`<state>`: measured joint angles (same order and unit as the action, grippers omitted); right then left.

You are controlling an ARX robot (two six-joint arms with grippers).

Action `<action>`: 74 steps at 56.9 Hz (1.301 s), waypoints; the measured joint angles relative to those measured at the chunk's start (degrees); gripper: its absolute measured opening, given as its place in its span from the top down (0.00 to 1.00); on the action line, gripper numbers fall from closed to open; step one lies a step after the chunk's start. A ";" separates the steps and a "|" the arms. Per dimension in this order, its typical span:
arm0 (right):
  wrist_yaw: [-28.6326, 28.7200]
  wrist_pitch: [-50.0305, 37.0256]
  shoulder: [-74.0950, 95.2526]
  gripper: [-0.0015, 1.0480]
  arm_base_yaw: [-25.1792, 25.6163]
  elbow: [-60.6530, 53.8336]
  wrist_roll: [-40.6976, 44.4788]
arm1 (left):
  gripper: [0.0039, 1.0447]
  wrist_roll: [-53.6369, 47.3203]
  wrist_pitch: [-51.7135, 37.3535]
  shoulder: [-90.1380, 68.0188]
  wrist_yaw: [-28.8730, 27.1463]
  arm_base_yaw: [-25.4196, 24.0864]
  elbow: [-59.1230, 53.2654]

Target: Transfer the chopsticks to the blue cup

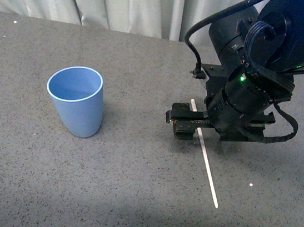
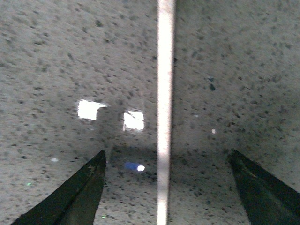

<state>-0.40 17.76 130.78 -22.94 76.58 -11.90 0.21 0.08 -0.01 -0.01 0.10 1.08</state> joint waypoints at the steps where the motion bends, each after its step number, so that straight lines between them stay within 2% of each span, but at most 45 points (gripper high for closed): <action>1: 0.02 0.04 0.02 0.31 0.00 0.07 -0.04 | 0.06 0.02 0.00 0.00 0.00 0.00 0.00; 17: -0.81 0.76 0.50 0.67 -0.09 0.92 -0.37 | 0.06 0.00 0.00 0.00 0.00 0.00 0.00; 23: -1.18 1.11 0.59 0.89 -0.09 0.94 -0.66 | 0.06 0.00 0.00 0.00 0.00 0.00 0.00; 28: -0.76 0.55 0.57 0.99 0.04 0.90 -1.07 | 0.06 0.00 0.00 0.00 0.00 0.00 0.00; 37: 0.55 -5.44 -1.60 0.99 0.42 -3.26 -0.72 | 0.06 0.00 0.00 0.00 0.00 0.00 0.00; 45: 3.28 -17.86 -6.54 0.99 0.44 -10.45 0.94 | 0.06 0.00 0.00 0.00 0.00 0.00 0.00; 56: 12.07 -42.60 -18.12 0.99 -0.70 -18.58 3.89 | 0.06 0.00 0.00 0.00 0.00 0.00 0.00; 63: 20.33 -57.42 -20.33 0.99 -3.13 -19.19 4.48 | 0.06 0.00 0.00 0.00 0.00 0.00 0.00; 74: 27.17 -65.37 -17.40 0.99 -6.58 -15.23 3.74 | 0.06 0.00 0.00 0.00 0.00 0.00 0.00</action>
<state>26.76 -47.62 113.38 -29.52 61.34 -8.16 0.21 0.08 -0.01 -0.01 0.10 1.08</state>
